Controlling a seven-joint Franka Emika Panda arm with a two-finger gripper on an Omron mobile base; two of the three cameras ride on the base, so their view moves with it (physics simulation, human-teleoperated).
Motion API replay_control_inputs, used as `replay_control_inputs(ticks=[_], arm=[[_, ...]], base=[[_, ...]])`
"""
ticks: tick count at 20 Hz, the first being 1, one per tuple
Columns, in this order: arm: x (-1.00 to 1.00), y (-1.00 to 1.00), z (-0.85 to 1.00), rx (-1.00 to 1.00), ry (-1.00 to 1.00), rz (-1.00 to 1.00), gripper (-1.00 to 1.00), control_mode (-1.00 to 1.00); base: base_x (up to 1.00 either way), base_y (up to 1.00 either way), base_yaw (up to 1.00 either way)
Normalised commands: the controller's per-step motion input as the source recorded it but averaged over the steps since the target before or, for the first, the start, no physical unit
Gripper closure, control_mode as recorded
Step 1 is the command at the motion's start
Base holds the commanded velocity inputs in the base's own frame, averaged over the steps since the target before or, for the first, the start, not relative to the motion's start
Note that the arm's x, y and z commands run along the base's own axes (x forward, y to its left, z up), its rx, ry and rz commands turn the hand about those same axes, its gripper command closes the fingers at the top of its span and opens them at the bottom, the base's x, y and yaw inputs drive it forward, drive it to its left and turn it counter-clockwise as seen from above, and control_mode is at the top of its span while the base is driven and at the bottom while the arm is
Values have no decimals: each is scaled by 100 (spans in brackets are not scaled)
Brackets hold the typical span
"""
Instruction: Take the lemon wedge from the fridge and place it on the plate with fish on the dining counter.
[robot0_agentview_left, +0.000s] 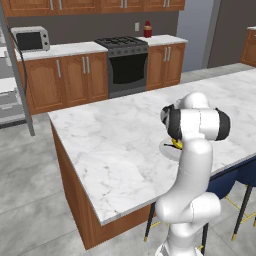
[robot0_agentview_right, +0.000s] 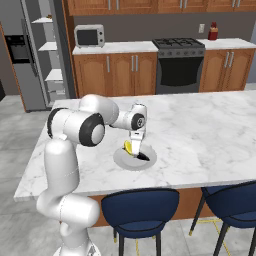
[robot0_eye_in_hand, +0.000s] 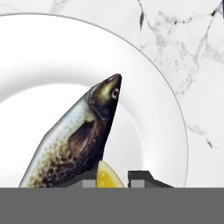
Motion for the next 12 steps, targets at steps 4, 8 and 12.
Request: replay_control_inputs(ticks=[4, 8, 12], arm=[[0, 0, -21, 0, 0, 0, 100, -100], [16, 0, -1, 0, 0, 0, 100, -100], [4, 0, 0, 0, 0, 0, -100, -100]], base=[[0, 0, 0], [0, 0, 0], [0, 0, 0]])
